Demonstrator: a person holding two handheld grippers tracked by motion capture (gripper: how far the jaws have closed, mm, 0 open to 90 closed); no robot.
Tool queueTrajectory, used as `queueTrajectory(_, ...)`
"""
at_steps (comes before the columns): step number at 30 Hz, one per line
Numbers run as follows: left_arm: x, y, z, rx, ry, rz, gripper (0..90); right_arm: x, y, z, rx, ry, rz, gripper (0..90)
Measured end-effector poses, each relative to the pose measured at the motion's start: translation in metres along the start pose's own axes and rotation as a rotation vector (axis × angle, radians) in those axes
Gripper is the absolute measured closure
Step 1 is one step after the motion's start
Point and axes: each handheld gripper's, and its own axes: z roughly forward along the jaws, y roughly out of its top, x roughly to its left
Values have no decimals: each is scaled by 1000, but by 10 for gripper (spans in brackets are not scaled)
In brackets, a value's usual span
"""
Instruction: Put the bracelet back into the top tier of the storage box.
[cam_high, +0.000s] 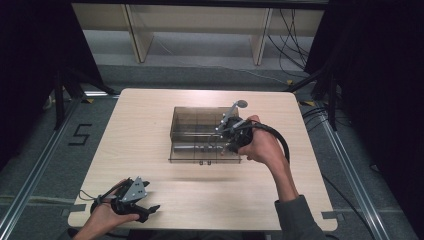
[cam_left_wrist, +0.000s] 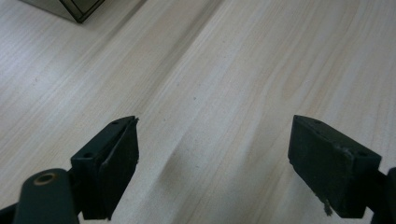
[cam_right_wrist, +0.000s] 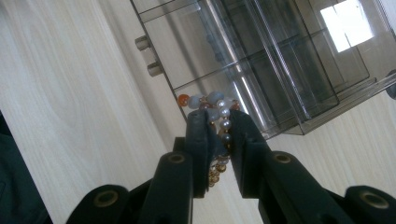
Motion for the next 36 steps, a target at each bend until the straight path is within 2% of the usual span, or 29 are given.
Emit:
queueTrajectory(3,0,0,0,-1,0,0,162,-2,0,4,6,6,14,787)
queueTrajectory(7,-1,0,0,-2,0,-1,162,-7,0,9,10,13,9,787)
queueTrajectory(10,0,0,0,-1,-1,-1,162,-8,1,13,19,14,29,787)
queueTrajectory(17,0,0,0,-1,-8,-1,162,-14,3,23,25,21,29,787)
queueTrajectory(18,-1,0,0,-9,-15,-11,162,-14,3,24,25,28,27,787)
queueTrajectory(25,0,0,0,0,-9,-1,162,-16,1,33,25,27,42,787)
queueTrajectory(26,0,0,1,-1,-20,-2,162,-17,1,34,23,25,42,787)
queueTrajectory(27,-1,0,1,-2,-5,0,162,-17,0,35,28,33,45,787)
queueTrajectory(36,-1,0,0,-2,-1,0,162,-18,2,43,49,33,46,786)
